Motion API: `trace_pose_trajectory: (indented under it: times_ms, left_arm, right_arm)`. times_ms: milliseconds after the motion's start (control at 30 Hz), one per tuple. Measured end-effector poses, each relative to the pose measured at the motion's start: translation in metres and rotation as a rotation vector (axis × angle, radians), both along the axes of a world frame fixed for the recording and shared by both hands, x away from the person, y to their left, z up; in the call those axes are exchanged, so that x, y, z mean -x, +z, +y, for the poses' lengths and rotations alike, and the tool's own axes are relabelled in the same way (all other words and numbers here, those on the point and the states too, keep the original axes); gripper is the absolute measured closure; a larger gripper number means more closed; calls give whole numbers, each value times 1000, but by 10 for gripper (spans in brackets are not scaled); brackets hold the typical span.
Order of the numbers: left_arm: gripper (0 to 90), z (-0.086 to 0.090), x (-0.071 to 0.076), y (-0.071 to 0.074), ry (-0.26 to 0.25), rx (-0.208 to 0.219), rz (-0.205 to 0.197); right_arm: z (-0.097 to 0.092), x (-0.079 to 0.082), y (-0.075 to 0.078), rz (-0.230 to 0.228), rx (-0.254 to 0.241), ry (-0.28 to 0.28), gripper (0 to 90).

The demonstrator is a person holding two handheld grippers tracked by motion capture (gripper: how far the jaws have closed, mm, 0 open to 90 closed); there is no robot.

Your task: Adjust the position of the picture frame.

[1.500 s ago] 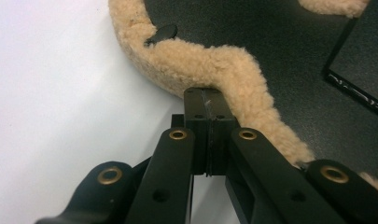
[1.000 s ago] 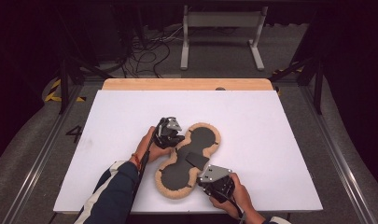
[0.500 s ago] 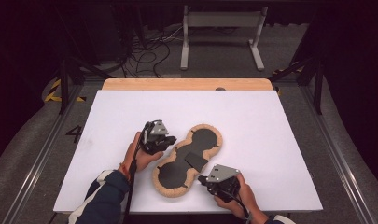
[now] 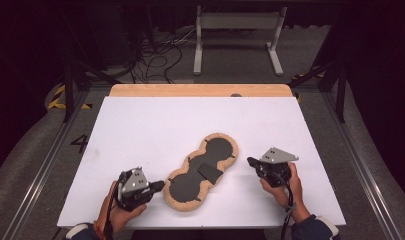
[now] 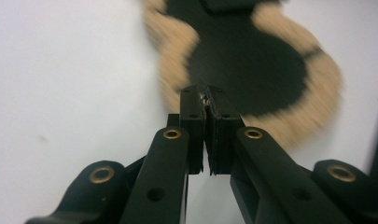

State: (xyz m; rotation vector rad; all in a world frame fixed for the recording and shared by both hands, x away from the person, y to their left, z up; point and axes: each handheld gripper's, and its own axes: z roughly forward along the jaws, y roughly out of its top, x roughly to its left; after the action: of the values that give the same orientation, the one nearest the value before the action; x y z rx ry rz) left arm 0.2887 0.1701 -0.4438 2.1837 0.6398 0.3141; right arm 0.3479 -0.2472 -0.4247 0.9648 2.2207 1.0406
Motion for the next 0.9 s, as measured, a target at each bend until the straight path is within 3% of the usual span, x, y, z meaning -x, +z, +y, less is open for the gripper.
trace_pose_trajectory:
  times_ms: [33, 67, 133, 267, 300, 367, 500, 700, 767, 900]
  left_arm:
    - [867, 0, 9, -2, -22, 17, 21]
    - [874, -1, 16, -4, -29, 15, 34]
    - [873, -4, 27, -9, -55, 16, 63]
    - [870, -14, 39, -17, -77, -42, 67]
    - [870, -14, 39, -17, -74, -49, 68]
    - [869, -16, 38, -21, -53, -43, 99]
    - [832, -18, 40, -24, 2, -28, 112]
    - [855, -25, 38, -25, 69, -28, 91]
    - [855, -26, 38, -25, 79, -27, 89]
    - [868, -29, 40, -25, 100, -34, 77]
  right_arm:
    - [-4, -11, 1, -2, 8, -15, 900]
    - [-10, -30, -1, 24, -32, -30, 900]
    - [-10, -36, -1, 36, -37, -33, 900]
    - [1, -67, -6, 58, -27, -39, 900]
    - [1, -67, -6, 58, -27, -39, 900]
    - [8, -77, -7, 66, -11, -34, 900]
    - [20, -98, -11, 90, 26, -30, 900]
    - [40, -126, -20, 135, 48, -7, 900]
    - [45, -134, -25, 142, 92, -25, 900]
    - [50, -138, -25, 143, 97, 15, 900]
